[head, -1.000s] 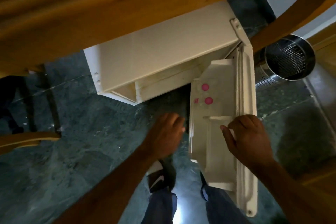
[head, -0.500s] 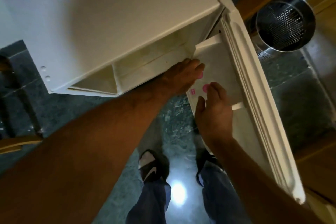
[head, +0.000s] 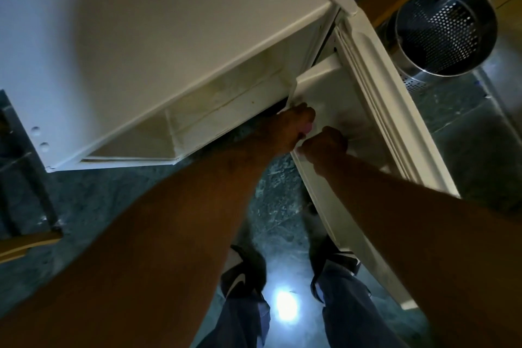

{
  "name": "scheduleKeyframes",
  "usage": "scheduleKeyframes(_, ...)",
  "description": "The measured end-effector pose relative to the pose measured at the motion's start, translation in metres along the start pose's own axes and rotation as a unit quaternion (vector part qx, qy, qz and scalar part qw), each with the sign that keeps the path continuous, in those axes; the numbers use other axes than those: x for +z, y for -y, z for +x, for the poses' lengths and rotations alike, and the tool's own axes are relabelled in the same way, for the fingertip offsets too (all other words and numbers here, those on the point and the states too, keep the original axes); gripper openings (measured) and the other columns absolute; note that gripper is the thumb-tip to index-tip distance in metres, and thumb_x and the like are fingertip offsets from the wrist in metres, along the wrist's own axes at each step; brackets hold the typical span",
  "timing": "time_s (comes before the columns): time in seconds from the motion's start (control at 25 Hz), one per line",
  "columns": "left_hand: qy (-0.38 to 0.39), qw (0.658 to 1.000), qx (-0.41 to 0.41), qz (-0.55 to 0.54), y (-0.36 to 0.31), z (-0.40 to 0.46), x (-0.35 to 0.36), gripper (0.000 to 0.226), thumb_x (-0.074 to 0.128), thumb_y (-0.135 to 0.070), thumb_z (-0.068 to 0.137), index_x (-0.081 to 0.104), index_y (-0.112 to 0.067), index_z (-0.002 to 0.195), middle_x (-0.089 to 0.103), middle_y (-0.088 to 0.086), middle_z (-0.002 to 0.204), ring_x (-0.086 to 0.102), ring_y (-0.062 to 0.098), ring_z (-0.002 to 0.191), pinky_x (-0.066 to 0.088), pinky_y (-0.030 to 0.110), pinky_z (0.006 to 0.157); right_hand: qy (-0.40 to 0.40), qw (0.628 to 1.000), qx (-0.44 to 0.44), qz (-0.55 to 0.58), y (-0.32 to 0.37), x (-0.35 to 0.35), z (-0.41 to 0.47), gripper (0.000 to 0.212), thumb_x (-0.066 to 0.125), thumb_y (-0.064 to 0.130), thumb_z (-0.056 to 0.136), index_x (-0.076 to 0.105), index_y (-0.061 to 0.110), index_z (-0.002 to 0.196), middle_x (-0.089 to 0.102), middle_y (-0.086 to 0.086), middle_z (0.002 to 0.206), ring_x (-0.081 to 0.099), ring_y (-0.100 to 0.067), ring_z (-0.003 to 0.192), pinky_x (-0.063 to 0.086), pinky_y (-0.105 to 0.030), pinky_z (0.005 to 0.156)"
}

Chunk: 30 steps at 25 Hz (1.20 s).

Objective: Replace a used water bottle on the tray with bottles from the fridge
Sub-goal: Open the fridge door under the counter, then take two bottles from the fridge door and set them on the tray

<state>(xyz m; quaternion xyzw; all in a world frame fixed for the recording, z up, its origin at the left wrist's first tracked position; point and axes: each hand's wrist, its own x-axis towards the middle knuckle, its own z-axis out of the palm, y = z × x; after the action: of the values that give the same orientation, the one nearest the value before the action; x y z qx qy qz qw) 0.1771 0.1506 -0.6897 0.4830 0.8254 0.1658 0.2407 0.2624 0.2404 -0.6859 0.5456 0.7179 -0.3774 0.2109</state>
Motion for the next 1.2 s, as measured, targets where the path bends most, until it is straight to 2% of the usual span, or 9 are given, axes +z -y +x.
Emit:
scheduleKeyframes(0.12,-0.001,0.996,-0.017,-0.092,0.001,-0.016,-0.009,0.025,0.060,-0.011,0.088,0.054,0.004,0.107,0.061,0.015,0.099,0.060,0.026,0.092,0.036,0.017,0.074,0.001,0.994,-0.049,-0.100,0.006,-0.002,0.002,0.047,0.070,0.023,0.082,0.055,0.006,0.123,0.057,-0.013,0.131,0.056,-0.027,0.119,0.048,-0.031,0.094)
scheduleKeyframes(0.32,-0.144,0.950,-0.120,-0.251,-0.029,-0.062,-0.048,0.025,0.065,-0.006,0.087,0.052,0.000,0.106,0.053,0.011,0.100,0.052,0.018,0.086,0.033,-0.001,0.067,-0.024,0.988,-0.119,-0.098,0.018,-0.047,-0.045,0.058,0.082,0.024,0.069,0.059,0.012,0.121,0.066,-0.009,0.121,0.063,-0.023,0.109,0.047,-0.025,0.089)
scheduleKeyframes(0.52,-0.285,0.908,-0.142,-0.272,-0.076,-0.104,-0.139,0.028,0.067,-0.027,0.086,0.050,-0.019,0.107,0.058,-0.003,0.099,0.058,0.015,0.085,0.052,0.024,0.071,0.013,0.986,-0.160,-0.039,0.046,-0.155,-0.156,0.074,0.088,0.031,0.060,0.057,0.022,0.127,0.065,-0.005,0.113,0.064,-0.024,0.099,0.052,-0.038,0.093)
scheduleKeyframes(0.64,-0.312,0.903,-0.103,-0.278,-0.111,-0.110,-0.213,0.027,0.063,-0.040,0.084,0.046,-0.029,0.102,0.055,-0.022,0.090,0.062,0.007,0.081,0.054,0.017,0.065,0.021,0.982,-0.180,-0.053,0.063,-0.220,-0.216,0.069,0.085,0.033,0.062,0.058,0.026,0.126,0.057,0.003,0.100,0.062,-0.022,0.092,0.052,-0.038,0.086)
scheduleKeyframes(0.8,-0.309,0.917,-0.042,-0.248,-0.163,-0.077,-0.268,0.023,0.064,-0.034,0.086,0.044,-0.029,0.097,0.049,-0.018,0.082,0.055,0.005,0.070,0.044,0.010,0.061,-0.057,0.957,-0.227,-0.169,0.075,-0.277,-0.248,0.055,0.076,0.039,0.073,0.060,0.023,0.123,0.061,-0.003,0.109,0.052,-0.018,0.090,0.039,-0.028,0.079)
scheduleKeyframes(0.88,-0.287,0.927,-0.038,-0.237,-0.190,-0.053,-0.265,0.024,0.065,-0.030,0.087,0.047,-0.022,0.101,0.053,-0.011,0.089,0.055,0.006,0.077,0.046,0.015,0.065,-0.086,0.950,-0.223,-0.202,0.069,-0.292,-0.242,0.048,0.073,0.031,0.080,0.059,0.018,0.124,0.064,-0.011,0.116,0.058,-0.026,0.100,0.042,-0.029,0.079)
scheduleKeyframes(0.96,-0.269,0.929,-0.067,-0.246,-0.208,-0.036,-0.246,0.026,0.064,-0.029,0.088,0.047,-0.019,0.105,0.055,-0.004,0.096,0.057,0.010,0.084,0.050,0.023,0.069,-0.100,0.951,-0.206,-0.205,0.060,-0.291,-0.227,0.038,0.073,0.022,0.080,0.063,0.013,0.116,0.067,-0.012,0.107,0.062,-0.028,0.097,0.044,-0.028,0.075)
scheduleKeyframes(1.12,-0.286,0.908,-0.178,-0.251,-0.239,-0.031,-0.186,0.029,0.061,-0.033,0.090,0.042,-0.025,0.110,0.049,-0.007,0.101,0.049,-0.001,0.077,0.035,0.005,0.057,-0.131,0.953,-0.206,-0.177,0.033,-0.287,-0.195,0.030,0.075,0.017,0.078,0.067,0.009,0.106,0.069,-0.013,0.100,0.065,-0.029,0.090,0.041,-0.025,0.071)
scheduleKeyframes(1.2,-0.307,0.886,-0.223,-0.267,-0.248,-0.040,-0.166,0.031,0.061,-0.033,0.090,0.042,-0.023,0.113,0.050,-0.006,0.102,0.054,0.003,0.080,0.039,0.006,0.063,-0.119,0.954,-0.205,-0.182,0.023,-0.283,-0.179,0.029,0.076,0.016,0.075,0.068,0.010,0.102,0.070,-0.013,0.096,0.065,-0.029,0.087,0.042,-0.026,0.071)
